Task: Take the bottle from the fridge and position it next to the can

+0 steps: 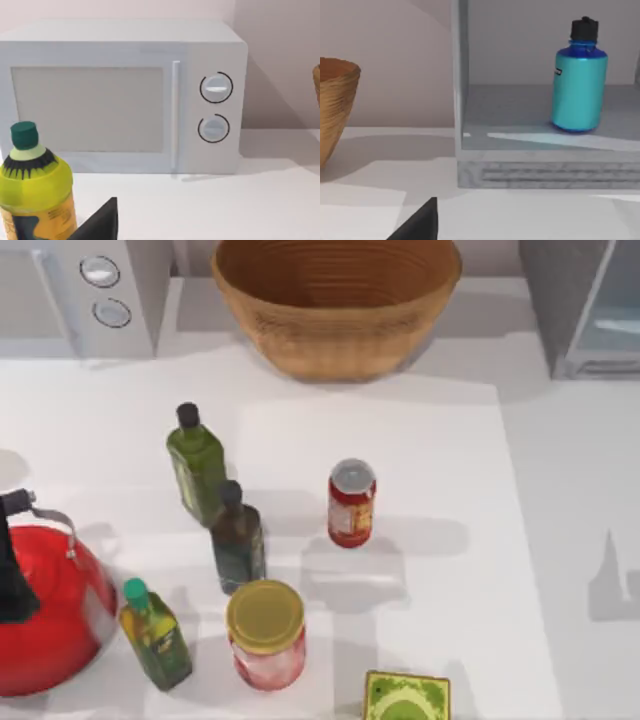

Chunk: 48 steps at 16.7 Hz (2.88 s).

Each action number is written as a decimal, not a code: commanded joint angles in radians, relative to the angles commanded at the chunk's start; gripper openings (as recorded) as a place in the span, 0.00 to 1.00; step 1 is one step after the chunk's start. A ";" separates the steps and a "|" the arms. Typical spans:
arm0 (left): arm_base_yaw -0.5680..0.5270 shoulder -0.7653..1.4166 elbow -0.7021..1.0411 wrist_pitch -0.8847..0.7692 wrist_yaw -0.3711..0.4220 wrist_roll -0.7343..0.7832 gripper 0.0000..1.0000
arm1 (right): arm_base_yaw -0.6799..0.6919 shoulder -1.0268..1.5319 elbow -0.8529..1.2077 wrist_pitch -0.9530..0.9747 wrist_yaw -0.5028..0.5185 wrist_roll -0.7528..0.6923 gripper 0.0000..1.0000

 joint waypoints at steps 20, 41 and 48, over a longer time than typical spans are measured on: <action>0.000 0.000 0.000 0.000 0.000 0.000 1.00 | -0.150 1.458 0.673 0.756 -0.119 0.007 1.00; 0.000 0.000 0.000 0.000 0.000 0.000 1.00 | -0.237 2.265 1.120 1.145 -0.201 0.010 1.00; 0.000 0.000 0.000 0.000 0.000 0.000 1.00 | -0.219 2.375 1.350 1.026 -0.181 0.009 1.00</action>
